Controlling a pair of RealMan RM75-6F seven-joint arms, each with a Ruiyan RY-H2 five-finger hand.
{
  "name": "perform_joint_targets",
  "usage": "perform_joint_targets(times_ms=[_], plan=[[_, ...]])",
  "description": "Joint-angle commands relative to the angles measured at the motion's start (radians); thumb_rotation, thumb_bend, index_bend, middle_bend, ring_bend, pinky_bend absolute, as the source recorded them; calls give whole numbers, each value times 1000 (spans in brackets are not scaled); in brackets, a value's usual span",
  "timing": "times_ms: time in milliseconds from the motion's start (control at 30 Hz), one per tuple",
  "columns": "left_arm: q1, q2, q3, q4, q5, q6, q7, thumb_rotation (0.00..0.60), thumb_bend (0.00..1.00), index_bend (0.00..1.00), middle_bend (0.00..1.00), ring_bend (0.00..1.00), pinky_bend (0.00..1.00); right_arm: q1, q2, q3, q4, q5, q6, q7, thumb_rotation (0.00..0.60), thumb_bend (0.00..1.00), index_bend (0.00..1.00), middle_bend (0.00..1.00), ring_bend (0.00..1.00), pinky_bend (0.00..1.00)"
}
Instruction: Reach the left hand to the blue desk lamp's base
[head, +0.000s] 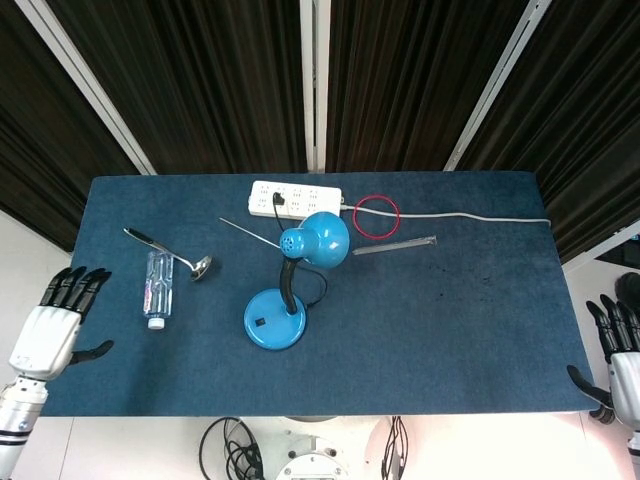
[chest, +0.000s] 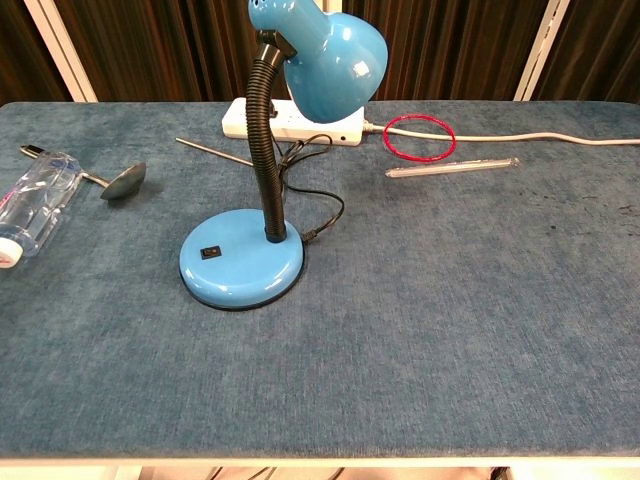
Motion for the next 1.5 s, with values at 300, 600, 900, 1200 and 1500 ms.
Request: perform_joint_targets(times_ms=[300, 600, 900, 1200, 1500], plan=[[-165, -95, 93, -35, 209, -203, -56, 600, 308, 227, 842, 855, 911, -2, -3, -3, 5, 14, -10, 19, 600, 120, 0, 0, 0, 0], [-268, -176, 84, -82, 97, -449, 44, 600, 409, 162, 872, 877, 911, -5, -15, -6, 17, -2, 3, 25, 600, 122, 0, 0, 0, 0], [-297, -289, 51, 4, 7, -489, 127, 600, 441, 109, 867, 884, 911, -5, -12, -5, 20, 8, -2, 38, 600, 120, 0, 0, 0, 0], [-326, -343, 42, 49, -69, -540, 207, 600, 496, 82, 873, 893, 914, -4, -9, -4, 27, 17, -11, 48, 600, 119, 0, 0, 0, 0], [-340, -349, 54, 48, -127, -571, 232, 600, 529, 83, 879, 902, 919, -4, -6, -1, 27, 22, -12, 51, 600, 120, 0, 0, 0, 0]])
